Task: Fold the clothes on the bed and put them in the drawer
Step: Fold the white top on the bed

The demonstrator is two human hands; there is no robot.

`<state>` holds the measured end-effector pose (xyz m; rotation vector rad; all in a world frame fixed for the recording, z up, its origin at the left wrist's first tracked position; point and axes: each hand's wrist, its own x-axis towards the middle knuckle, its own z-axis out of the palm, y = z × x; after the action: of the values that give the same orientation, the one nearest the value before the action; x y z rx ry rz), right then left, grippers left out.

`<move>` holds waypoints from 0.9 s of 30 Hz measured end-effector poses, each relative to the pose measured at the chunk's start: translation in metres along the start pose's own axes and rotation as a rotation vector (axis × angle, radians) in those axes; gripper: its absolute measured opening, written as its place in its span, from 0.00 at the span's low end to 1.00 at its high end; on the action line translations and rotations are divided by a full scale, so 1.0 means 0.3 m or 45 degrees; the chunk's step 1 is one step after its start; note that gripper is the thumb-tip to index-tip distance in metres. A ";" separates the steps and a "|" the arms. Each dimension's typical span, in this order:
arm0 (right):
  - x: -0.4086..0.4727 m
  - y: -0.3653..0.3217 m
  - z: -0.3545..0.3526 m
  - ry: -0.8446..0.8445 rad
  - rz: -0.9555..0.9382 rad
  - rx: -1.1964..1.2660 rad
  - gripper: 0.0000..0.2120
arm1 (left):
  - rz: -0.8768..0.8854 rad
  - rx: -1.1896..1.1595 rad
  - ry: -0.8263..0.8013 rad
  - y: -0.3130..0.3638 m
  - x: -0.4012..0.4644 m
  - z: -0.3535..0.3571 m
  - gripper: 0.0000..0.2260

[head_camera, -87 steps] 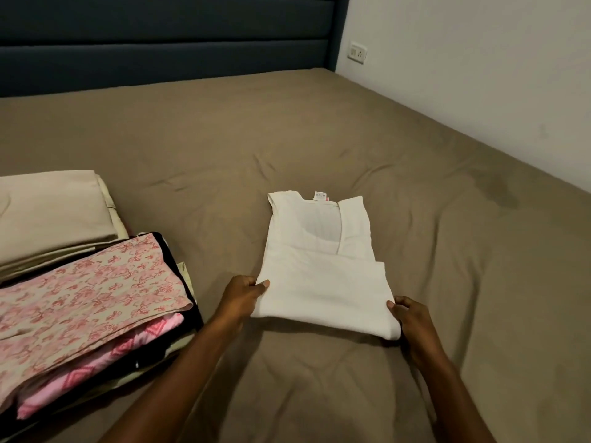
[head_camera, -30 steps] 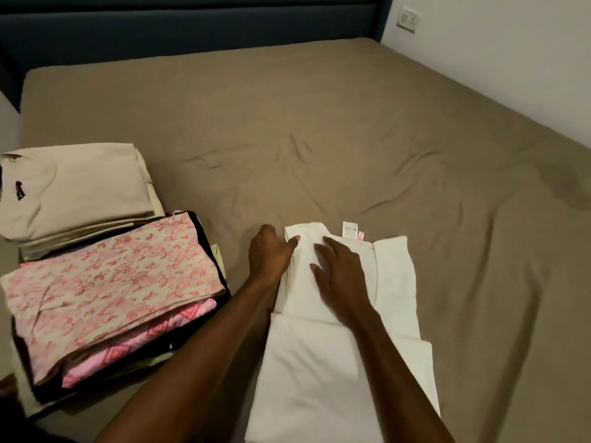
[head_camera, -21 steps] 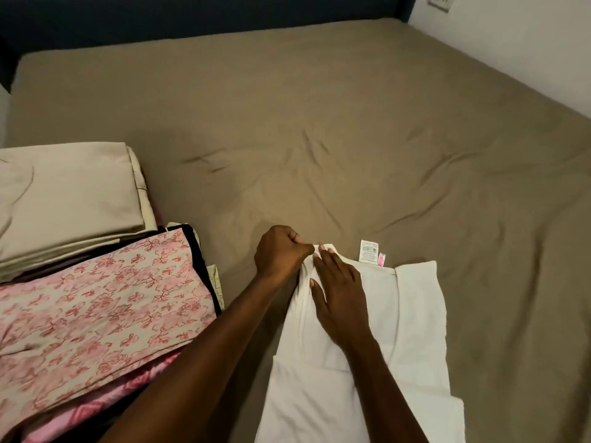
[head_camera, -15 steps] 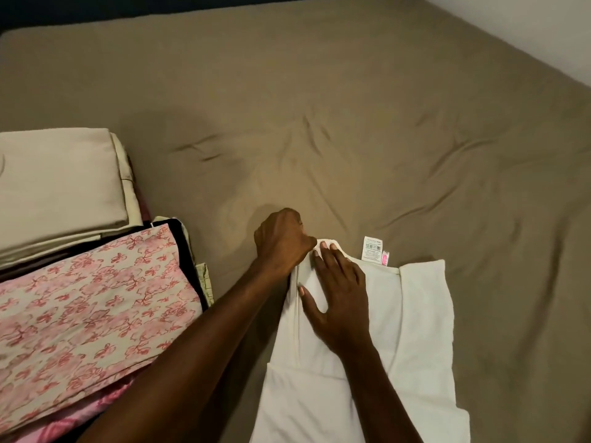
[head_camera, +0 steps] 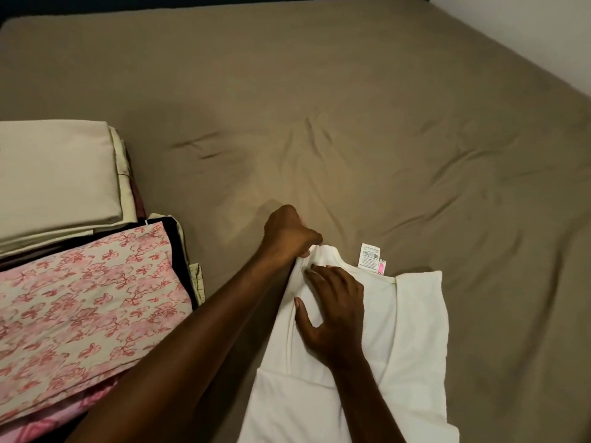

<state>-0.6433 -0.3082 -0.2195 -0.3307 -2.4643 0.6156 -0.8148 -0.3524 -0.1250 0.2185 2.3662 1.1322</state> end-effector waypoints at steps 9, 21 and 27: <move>0.040 -0.011 -0.015 -0.223 -0.083 -0.135 0.26 | 0.862 0.297 0.104 -0.299 -0.135 -0.004 0.19; 0.037 -0.023 -0.017 -0.257 -0.092 -0.150 0.27 | 0.906 0.038 0.199 -0.353 -0.109 0.039 0.17; 0.026 -0.024 -0.005 -0.171 -0.033 -0.079 0.26 | 0.689 -0.061 0.226 -0.312 -0.058 0.063 0.13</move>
<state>-0.6492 -0.3112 -0.2112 -0.2896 -2.6165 0.5681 -0.7838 -0.4055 -0.1999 0.8092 2.5037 1.4991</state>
